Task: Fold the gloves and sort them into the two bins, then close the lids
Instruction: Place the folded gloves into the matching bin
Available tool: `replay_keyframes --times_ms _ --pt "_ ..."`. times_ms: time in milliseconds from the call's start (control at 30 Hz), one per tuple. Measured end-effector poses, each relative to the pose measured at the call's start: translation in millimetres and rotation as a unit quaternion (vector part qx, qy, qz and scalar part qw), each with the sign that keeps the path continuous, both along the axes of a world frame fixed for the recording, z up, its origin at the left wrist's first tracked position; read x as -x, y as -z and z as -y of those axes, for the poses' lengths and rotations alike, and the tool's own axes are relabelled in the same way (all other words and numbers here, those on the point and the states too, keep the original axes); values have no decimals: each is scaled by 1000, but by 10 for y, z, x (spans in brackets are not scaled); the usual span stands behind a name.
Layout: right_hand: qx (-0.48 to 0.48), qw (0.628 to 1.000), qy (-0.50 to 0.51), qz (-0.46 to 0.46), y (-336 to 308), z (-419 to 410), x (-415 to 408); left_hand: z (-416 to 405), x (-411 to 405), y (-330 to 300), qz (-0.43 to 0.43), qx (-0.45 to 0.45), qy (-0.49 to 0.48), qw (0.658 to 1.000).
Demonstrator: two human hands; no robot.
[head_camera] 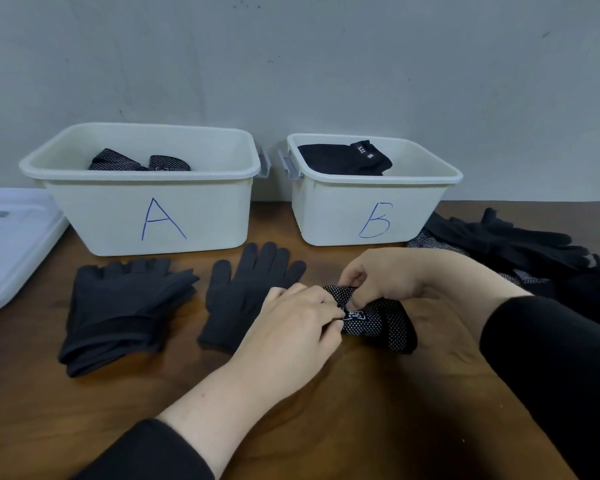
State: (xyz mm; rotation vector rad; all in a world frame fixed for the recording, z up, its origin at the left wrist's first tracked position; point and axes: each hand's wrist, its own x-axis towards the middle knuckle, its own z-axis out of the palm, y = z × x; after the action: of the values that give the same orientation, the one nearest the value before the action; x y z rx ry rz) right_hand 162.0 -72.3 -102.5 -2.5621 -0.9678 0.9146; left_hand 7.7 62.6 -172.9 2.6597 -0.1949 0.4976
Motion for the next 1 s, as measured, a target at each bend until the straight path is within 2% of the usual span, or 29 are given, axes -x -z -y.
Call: replay_keyframes --times_ms 100,200,267,300,367,400,433,533,600,667,833,1000 --pt "-40 999 24 7 36 77 38 -16 -2 -32 36 135 -49 989" --pt "-173 979 109 -10 15 219 119 -30 13 -169 118 315 -149 930" --pt "-270 946 172 -49 -24 289 208 -6 8 -223 98 451 -207 863" --pt "-302 932 191 -57 -39 303 259 15 1 -238 67 535 -217 814" --pt "-337 917 204 -60 -58 295 360 69 -9 -282 -15 694 -185 695" --pt "-349 912 206 -62 -60 276 403 90 -7 -308 -54 736 -155 657" --pt "-358 908 209 -65 -67 259 444 109 0 -336 -85 754 -119 640" --pt "-368 902 213 -75 -79 211 530 114 22 -409 -116 778 -32 616" --pt "-373 896 226 -81 -105 191 563 66 20 -423 -121 785 -26 607" --pt "-374 890 228 -128 -145 179 598 15 14 -425 -131 786 -29 604" --pt "-361 867 200 -278 -223 200 685 -79 11 -507 -131 766 -1 629" --pt "-376 850 202 -309 -278 211 677 -187 27 -613 -129 727 11 675"
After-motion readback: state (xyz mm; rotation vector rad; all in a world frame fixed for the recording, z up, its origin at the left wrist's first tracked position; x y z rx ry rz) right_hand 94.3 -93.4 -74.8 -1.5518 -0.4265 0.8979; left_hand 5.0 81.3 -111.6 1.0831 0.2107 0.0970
